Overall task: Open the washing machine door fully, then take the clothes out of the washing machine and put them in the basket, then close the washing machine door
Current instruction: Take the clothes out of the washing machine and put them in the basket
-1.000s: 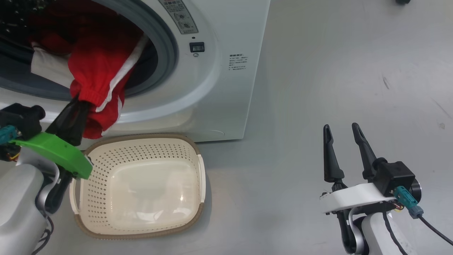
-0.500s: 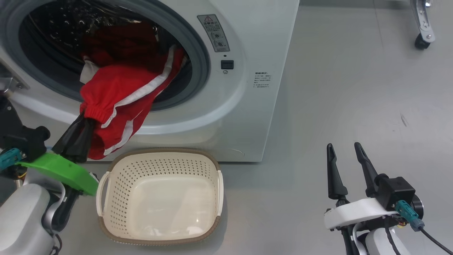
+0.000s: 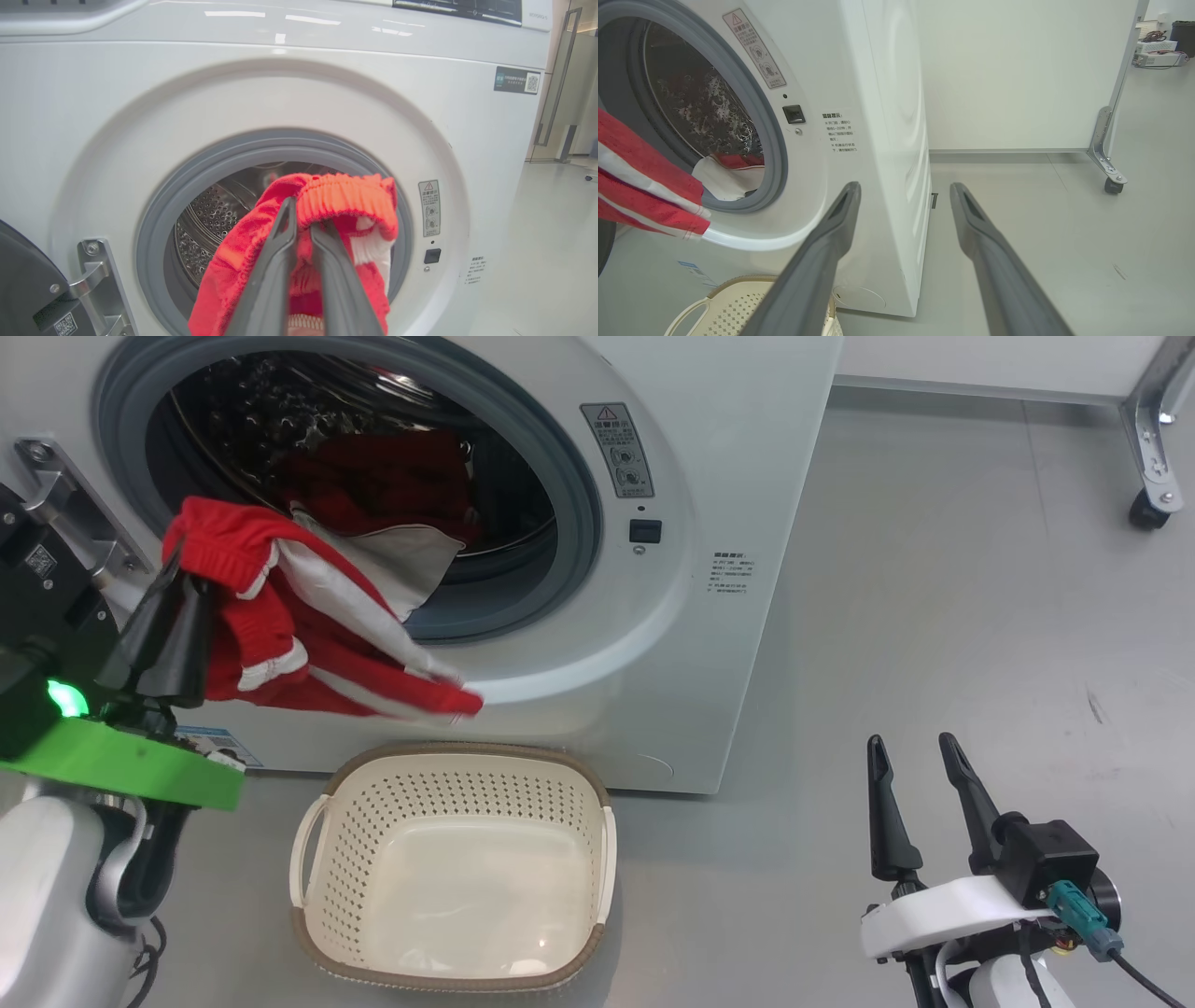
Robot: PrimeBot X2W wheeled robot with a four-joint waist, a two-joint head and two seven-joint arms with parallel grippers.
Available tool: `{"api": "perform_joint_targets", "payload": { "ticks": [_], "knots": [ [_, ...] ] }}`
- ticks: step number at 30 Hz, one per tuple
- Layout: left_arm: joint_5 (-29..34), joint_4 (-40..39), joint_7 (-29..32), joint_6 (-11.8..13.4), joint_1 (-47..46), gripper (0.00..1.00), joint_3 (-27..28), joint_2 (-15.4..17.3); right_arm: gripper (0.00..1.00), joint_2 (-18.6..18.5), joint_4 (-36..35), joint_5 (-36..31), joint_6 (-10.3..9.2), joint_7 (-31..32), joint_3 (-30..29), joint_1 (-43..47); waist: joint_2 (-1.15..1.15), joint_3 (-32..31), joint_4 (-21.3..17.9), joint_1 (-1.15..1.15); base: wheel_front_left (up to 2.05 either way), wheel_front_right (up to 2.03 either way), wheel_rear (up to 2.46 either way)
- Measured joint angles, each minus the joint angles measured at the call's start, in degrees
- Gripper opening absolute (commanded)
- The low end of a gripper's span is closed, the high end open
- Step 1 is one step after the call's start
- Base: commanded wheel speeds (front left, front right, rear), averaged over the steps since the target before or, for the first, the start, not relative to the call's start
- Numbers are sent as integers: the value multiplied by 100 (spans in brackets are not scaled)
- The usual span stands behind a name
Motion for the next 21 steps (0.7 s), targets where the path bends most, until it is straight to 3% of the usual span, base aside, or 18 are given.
{"api": "perform_joint_targets", "payload": {
  "ticks": [5, 21],
  "knots": [
    [175, -293, 0, 0, 157, 0, 337, -33, 100, 1, 8, 0, 43, 0, 13, 10, 0, -42, 28, 0, 0, 0, 0],
    [520, 85, 1, 0, 1120, 0, -450, 29, 100, 1, 26, -5, 113, 0, 107, 19, 0, 133, -112, 0, 0, 0, 0]
  ]
}}
